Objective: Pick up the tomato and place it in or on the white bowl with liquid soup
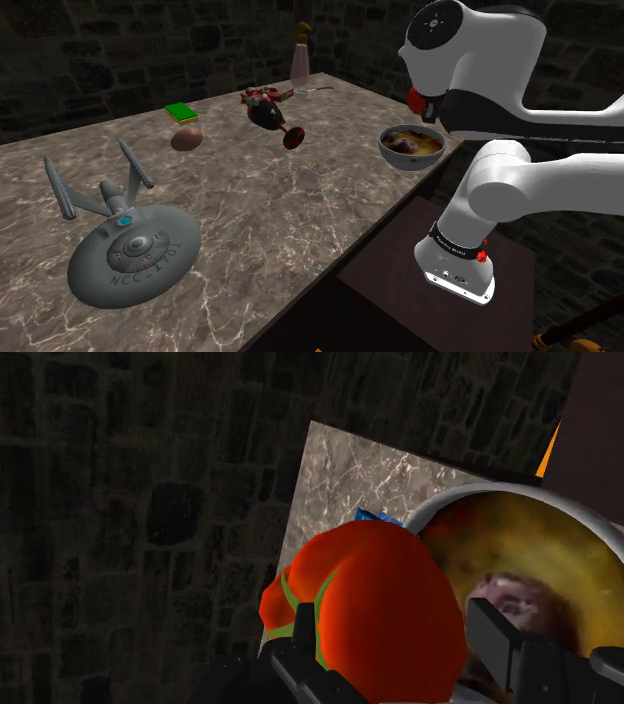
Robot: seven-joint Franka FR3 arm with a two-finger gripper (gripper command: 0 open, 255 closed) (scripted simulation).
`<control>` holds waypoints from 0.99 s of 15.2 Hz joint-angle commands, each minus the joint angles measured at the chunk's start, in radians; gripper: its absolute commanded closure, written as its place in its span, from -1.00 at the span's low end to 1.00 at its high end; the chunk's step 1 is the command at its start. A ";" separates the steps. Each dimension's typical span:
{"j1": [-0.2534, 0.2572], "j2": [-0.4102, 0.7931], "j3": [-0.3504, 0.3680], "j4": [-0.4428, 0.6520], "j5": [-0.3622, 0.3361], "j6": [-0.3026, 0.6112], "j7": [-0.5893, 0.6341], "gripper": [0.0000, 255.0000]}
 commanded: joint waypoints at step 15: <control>0.053 -0.006 0.056 -0.177 0.073 0.094 0.133 1.00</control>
